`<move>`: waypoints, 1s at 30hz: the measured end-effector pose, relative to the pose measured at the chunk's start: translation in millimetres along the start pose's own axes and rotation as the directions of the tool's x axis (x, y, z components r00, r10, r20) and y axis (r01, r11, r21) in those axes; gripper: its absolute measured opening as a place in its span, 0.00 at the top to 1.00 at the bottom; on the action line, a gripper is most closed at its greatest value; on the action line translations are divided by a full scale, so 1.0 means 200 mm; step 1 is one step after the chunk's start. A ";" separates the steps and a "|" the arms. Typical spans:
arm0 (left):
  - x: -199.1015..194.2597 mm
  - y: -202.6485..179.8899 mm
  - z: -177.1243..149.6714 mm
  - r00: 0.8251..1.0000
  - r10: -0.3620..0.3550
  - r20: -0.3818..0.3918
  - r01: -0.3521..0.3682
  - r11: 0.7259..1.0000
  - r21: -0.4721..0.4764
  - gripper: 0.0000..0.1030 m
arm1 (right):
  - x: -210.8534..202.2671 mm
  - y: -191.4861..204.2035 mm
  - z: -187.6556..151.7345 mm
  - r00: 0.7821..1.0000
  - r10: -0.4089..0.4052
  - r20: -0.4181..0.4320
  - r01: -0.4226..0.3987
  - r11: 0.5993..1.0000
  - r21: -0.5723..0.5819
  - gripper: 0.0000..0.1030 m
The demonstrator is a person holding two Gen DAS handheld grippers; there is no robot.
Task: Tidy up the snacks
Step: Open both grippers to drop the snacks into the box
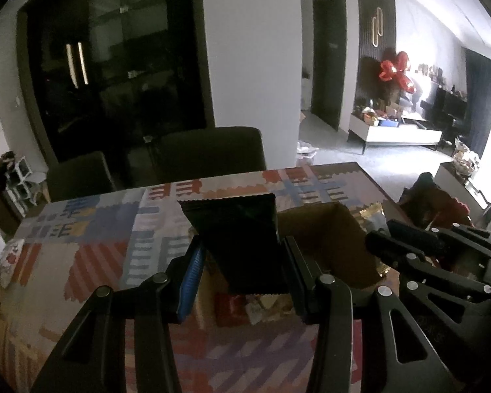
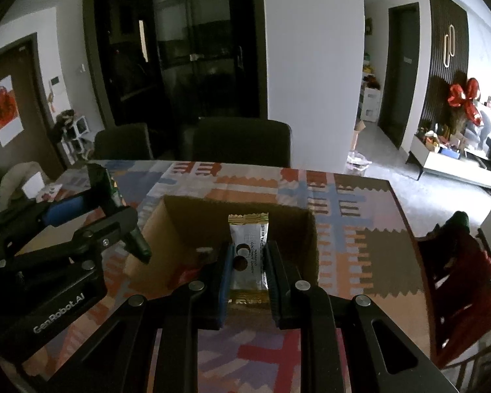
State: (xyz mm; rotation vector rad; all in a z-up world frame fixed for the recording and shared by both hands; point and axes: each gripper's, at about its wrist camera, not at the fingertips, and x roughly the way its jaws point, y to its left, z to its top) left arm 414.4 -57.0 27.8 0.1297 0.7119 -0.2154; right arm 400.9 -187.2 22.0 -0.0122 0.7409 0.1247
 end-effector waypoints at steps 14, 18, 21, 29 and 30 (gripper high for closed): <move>0.19 0.03 0.05 0.997 0.019 -0.075 -0.019 1.000 -0.003 0.33 | 0.17 -0.10 0.07 0.997 -0.058 -0.048 0.060 0.998 0.037 0.57; 0.13 0.05 0.00 0.997 0.035 -0.075 -0.036 0.999 -0.015 0.30 | 0.14 -0.09 0.03 0.995 -0.077 -0.060 0.079 0.996 0.046 0.49; 0.06 0.07 -0.05 0.995 0.057 -0.083 -0.059 0.998 -0.026 0.27 | 0.08 -0.07 -0.01 0.995 -0.080 -0.056 0.083 0.995 0.056 0.44; -0.17 0.09 -0.20 0.998 0.053 -0.043 -0.052 0.999 0.017 0.20 | -0.15 -0.01 -0.17 0.993 -0.112 -0.030 0.115 0.989 0.093 0.35; -0.20 0.09 -0.22 0.998 0.050 -0.034 -0.050 0.999 0.016 0.19 | -0.18 0.00 -0.19 0.993 -0.118 -0.025 0.120 0.988 0.099 0.35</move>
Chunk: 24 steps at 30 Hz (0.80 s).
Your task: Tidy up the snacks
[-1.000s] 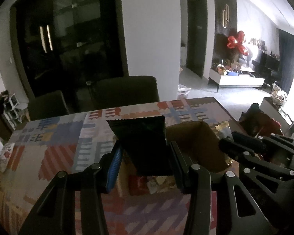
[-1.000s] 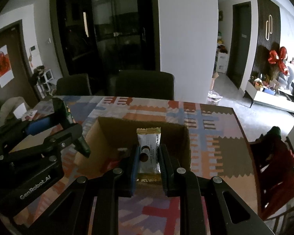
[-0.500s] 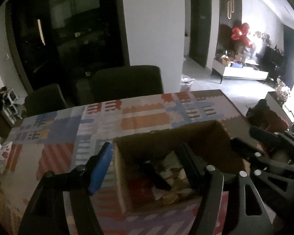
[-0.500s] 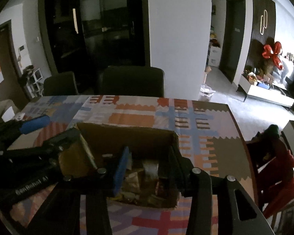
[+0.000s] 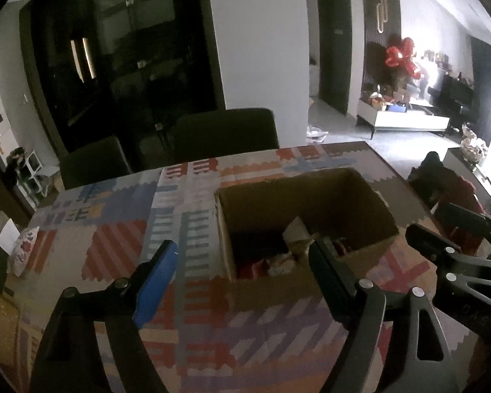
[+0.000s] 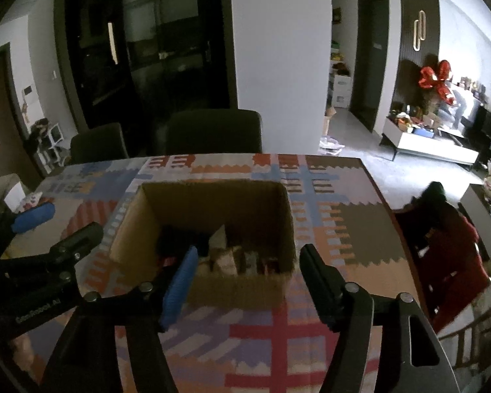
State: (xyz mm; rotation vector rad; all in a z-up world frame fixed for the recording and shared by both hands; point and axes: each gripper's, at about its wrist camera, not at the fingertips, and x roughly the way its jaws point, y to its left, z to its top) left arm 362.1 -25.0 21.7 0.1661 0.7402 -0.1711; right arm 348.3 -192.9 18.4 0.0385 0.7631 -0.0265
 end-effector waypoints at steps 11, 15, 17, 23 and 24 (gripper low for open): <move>-0.31 0.02 -0.17 0.997 -0.006 0.077 0.008 0.999 -0.033 0.08 | -0.33 0.03 -0.21 0.998 -0.029 0.064 0.027 0.999 0.025 0.22; -0.41 0.00 -0.26 0.996 0.015 0.092 -0.010 0.999 -0.049 0.06 | -0.43 0.03 -0.24 0.996 -0.027 0.090 0.026 1.000 0.011 0.20; -0.47 -0.01 -0.31 0.995 0.023 0.102 -0.017 0.998 -0.064 0.05 | -0.49 0.02 -0.27 0.994 -0.030 0.103 0.030 1.000 0.001 0.19; -0.65 -0.07 -0.39 0.989 0.044 0.142 -0.033 0.996 -0.078 0.04 | -0.65 -0.02 -0.36 0.990 -0.016 0.141 0.018 1.000 -0.011 0.16; -0.69 -0.08 -0.40 0.986 0.051 0.156 -0.038 0.996 -0.082 0.04 | -0.67 -0.03 -0.38 0.990 -0.013 0.143 0.014 1.000 -0.008 0.16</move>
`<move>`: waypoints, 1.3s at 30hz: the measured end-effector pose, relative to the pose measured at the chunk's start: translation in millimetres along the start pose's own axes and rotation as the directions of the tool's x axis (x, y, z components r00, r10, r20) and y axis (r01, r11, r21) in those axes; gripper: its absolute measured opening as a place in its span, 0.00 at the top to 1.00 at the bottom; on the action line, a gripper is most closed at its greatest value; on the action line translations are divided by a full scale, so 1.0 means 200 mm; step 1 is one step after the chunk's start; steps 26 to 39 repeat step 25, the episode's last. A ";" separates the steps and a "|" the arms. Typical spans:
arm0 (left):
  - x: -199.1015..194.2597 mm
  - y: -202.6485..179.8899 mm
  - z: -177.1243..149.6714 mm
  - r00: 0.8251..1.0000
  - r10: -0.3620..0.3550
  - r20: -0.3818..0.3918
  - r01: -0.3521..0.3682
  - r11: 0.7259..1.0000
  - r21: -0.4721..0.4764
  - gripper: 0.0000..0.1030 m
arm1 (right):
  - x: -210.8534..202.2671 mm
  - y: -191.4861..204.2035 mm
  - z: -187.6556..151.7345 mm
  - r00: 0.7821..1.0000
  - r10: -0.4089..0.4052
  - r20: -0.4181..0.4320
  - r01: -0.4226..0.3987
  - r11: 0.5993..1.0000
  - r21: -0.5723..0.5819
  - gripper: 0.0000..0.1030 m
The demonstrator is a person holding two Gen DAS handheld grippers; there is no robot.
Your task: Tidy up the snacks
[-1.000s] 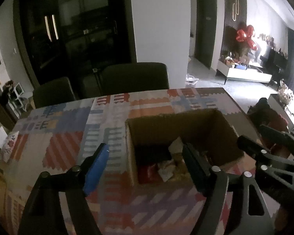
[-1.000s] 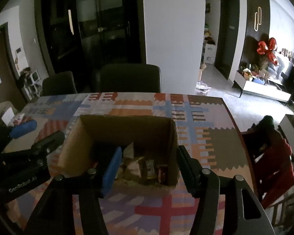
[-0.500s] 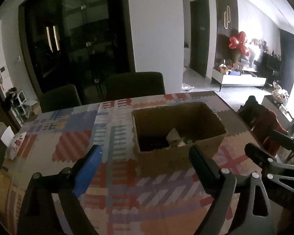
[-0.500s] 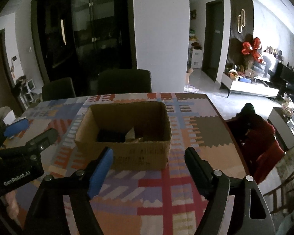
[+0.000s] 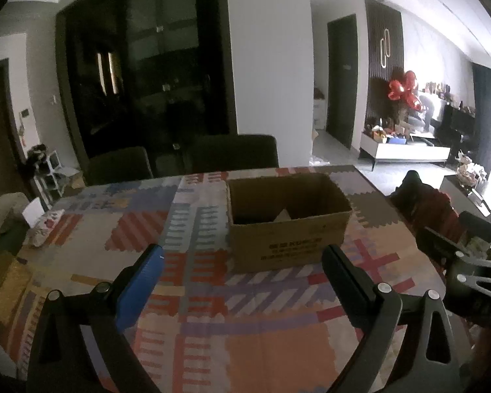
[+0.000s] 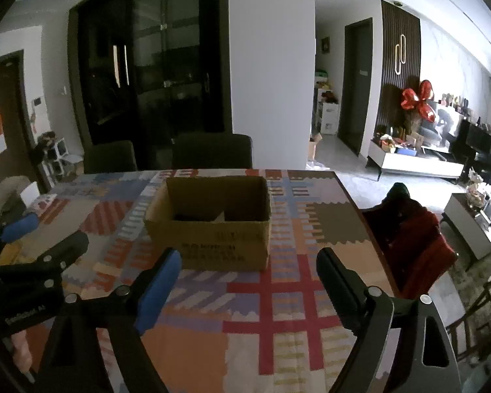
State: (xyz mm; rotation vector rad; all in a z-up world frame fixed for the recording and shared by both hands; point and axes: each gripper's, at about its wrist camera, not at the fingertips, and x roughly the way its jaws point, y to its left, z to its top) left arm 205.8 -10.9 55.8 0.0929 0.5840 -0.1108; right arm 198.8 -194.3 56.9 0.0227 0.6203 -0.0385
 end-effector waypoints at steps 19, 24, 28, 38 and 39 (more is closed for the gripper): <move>-0.38 -0.08 -0.18 0.998 0.041 0.040 -0.039 0.998 -0.048 0.00 | -0.32 -0.05 -0.21 0.997 0.076 0.025 -0.075 0.997 -0.026 0.16; -0.43 -0.09 -0.21 0.998 0.048 0.048 -0.046 0.997 -0.057 0.00 | -0.37 -0.06 -0.24 0.996 0.086 0.030 -0.085 0.996 -0.030 0.16; -0.44 -0.09 -0.22 0.998 0.049 0.048 -0.046 0.997 -0.059 0.00 | -0.38 -0.06 -0.24 0.996 0.087 0.032 -0.086 0.996 -0.030 0.16; -0.44 -0.09 -0.22 0.998 0.049 0.048 -0.046 0.997 -0.059 0.00 | -0.38 -0.06 -0.24 0.996 0.087 0.032 -0.086 0.996 -0.030 0.16; -0.44 -0.09 -0.22 0.998 0.049 0.048 -0.046 0.997 -0.059 0.00 | -0.38 -0.06 -0.24 0.996 0.087 0.032 -0.086 0.996 -0.030 0.16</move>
